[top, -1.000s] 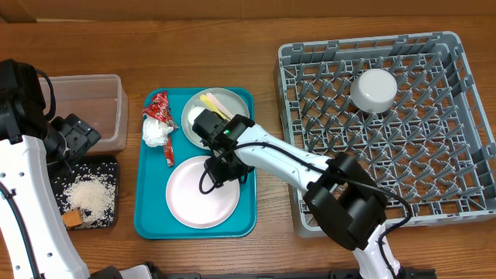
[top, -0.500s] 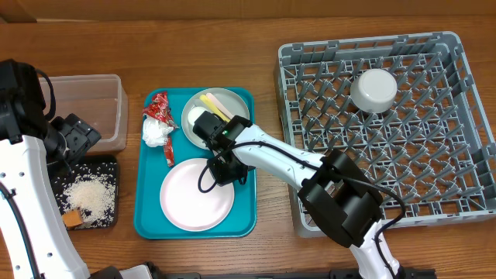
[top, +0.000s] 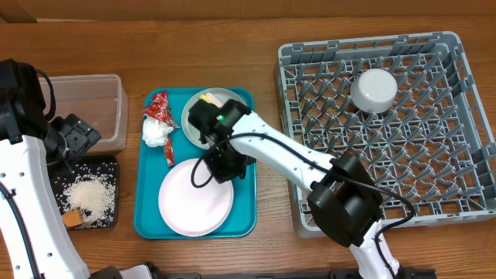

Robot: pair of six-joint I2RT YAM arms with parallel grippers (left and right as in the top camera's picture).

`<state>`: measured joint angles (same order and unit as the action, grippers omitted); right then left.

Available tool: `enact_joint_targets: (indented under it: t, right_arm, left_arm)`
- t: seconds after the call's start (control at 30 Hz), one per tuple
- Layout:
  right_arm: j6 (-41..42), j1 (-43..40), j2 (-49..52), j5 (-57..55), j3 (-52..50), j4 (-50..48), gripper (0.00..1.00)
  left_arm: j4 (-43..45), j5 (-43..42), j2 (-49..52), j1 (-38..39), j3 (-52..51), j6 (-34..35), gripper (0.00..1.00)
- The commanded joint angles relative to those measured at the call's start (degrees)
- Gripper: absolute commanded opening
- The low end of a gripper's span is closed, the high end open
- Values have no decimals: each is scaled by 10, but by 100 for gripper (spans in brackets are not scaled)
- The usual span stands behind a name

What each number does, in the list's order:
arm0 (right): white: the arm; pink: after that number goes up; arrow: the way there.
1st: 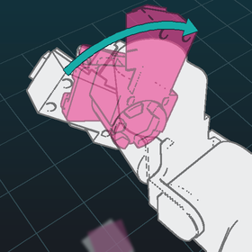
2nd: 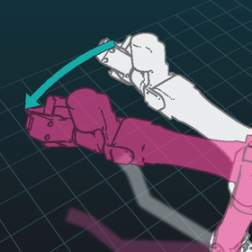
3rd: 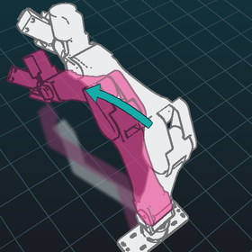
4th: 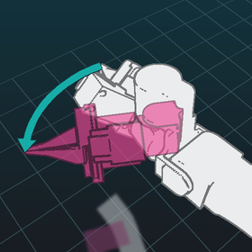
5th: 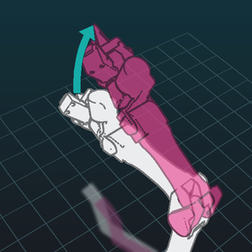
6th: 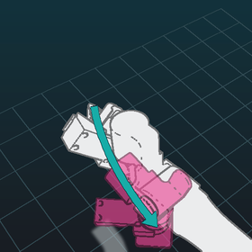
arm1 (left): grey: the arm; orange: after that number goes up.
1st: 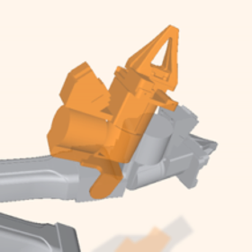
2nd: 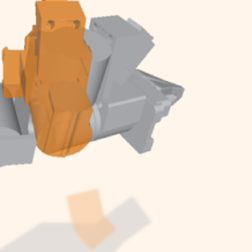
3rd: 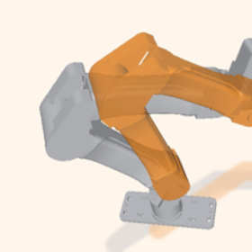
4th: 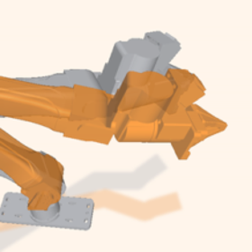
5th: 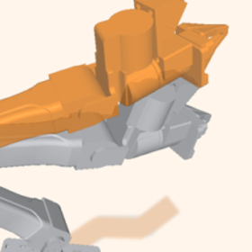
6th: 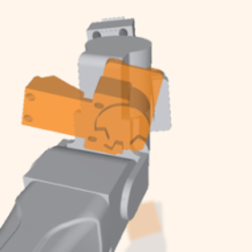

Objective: Sort waste into correct bins and load items into the dishwasher rack
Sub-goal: 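Grasp the white plate rim with the right gripper and lift it, then carry the plate right and stand it upright in the rack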

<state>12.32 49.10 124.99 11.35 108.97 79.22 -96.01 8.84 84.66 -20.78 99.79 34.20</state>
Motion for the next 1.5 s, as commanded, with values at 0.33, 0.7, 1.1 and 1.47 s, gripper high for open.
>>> enact_joint_targets:
  t: [0.33,0.7,1.1,1.47]
  right_arm:
    - [-16,-149,-154,-130,218,140,4]
    - [45,-380,-197,-274,226,131,4]
    - [115,-428,-192,-444,165,48,4]
    - [152,-419,-191,-504,40,-20,4]
  left_arm:
    - [1,7,3,-2,-3,5,100]
    - [1,7,3,-2,-3,5,100]
    - [1,7,3,-2,-3,5,100]
    - [1,7,3,-2,-3,5,100]
